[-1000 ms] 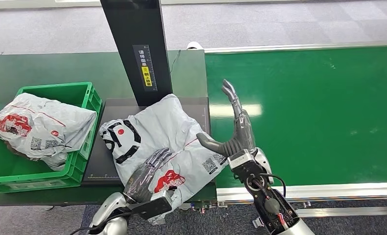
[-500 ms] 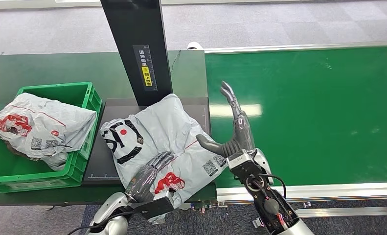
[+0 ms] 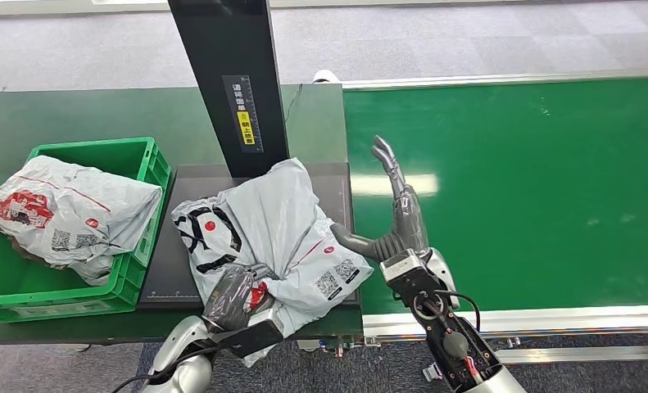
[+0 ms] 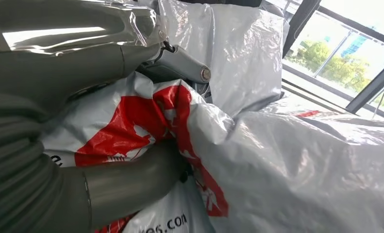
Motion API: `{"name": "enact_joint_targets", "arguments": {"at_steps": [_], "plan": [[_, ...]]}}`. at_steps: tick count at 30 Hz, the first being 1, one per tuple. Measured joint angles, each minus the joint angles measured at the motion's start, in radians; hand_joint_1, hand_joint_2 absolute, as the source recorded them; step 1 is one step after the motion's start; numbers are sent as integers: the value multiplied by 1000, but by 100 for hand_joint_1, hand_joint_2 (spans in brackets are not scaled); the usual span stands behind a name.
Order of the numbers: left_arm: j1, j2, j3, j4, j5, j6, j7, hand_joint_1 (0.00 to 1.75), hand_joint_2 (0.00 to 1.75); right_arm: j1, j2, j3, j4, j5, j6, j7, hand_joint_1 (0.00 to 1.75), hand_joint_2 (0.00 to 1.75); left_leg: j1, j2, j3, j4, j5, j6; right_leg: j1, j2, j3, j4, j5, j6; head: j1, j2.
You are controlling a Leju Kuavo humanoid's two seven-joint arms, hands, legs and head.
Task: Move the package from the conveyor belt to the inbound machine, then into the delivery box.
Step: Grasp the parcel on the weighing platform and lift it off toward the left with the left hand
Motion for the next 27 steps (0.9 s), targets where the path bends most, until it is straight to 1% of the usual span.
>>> {"name": "enact_joint_targets", "arguments": {"at_steps": [3,6,13,15,18,20,24,27], "plan": [[-2,-3,7,0,11,17,-18,175,175,4,0,-3,0,0,-1,0,0,175,0,0,0,0,0,0,0,0,0,0,0,0,0,0],[-1,-8,20,0,44,58,-55,175,175,11,0,-6,0,-4,-4,0,0,175,0,0,0,0,0,0,0,0,0,0,0,0,0,0],[12,-29,78,-44,180,214,-188,175,175,31,-1,-12,-3,-4,-5,0,0,175,0,0,0,0,0,0,0,0,0,0,0,0,0,0],[19,-33,91,-70,203,271,-235,175,175,31,0,-12,-2,-2,-3,0,0,175,0,0,0,0,0,0,0,0,0,0,0,0,0,0],[30,-39,104,-117,225,399,-318,175,175,28,1,-12,4,6,9,0,0,175,0,0,-1,0,0,0,0,0,0,0,0,0,0,0],[35,-42,107,-147,239,470,-360,175,175,23,4,-12,14,11,17,0,0,175,0,-1,-1,0,0,0,0,0,0,0,0,0,0,0],[51,-43,108,-240,272,539,-374,175,175,10,14,-9,45,18,31,0,0,175,0,0,-1,0,0,0,0,0,0,0,0,0,0,0],[67,-48,109,-348,271,549,-374,175,175,-2,23,-7,83,43,49,0,0,175,0,0,-1,0,0,0,0,0,0,0,0,0,0,0]]}}
